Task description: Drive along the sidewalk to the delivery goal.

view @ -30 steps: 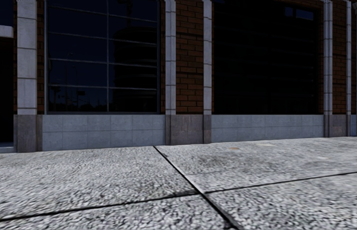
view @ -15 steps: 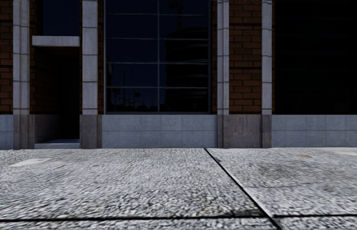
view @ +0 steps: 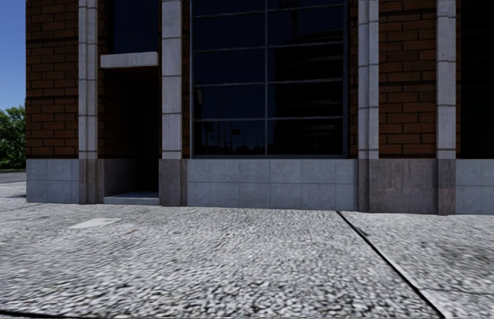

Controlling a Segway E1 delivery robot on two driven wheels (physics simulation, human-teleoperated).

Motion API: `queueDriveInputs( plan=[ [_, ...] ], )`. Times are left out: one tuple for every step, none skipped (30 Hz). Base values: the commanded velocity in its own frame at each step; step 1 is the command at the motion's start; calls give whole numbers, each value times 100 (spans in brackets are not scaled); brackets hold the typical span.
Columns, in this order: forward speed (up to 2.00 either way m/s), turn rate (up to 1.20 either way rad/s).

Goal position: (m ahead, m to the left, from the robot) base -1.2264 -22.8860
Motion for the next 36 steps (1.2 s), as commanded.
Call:
queueDriveInputs(
  plan=[
    [59,-120],
    [59,-120],
    [59,-120],
    [59,-117],
    [59,-4],
    [59,-4],
    [59,-120],
    [59,-120],
    [59,-120],
    [59,-120],
    [59,-120],
    [59,-120],
    [59,-120],
    [60,-120],
    [65,-115],
    [70,-105],
    [71,-102],
    [71,-102],
    [72,-120],
    [74,-120],
    [77,-120],
    [80,-81],
    [82,0],
    [85,-79],
    [85,-79],
    [88,-101],
    [91,-58],
    [94,0],
    [95,0],
    [97,0],
    [97,0],
    [97,0],
    [97,0],
    [97,-76],
    [102,-116],
    [107,-116]
  ],
)
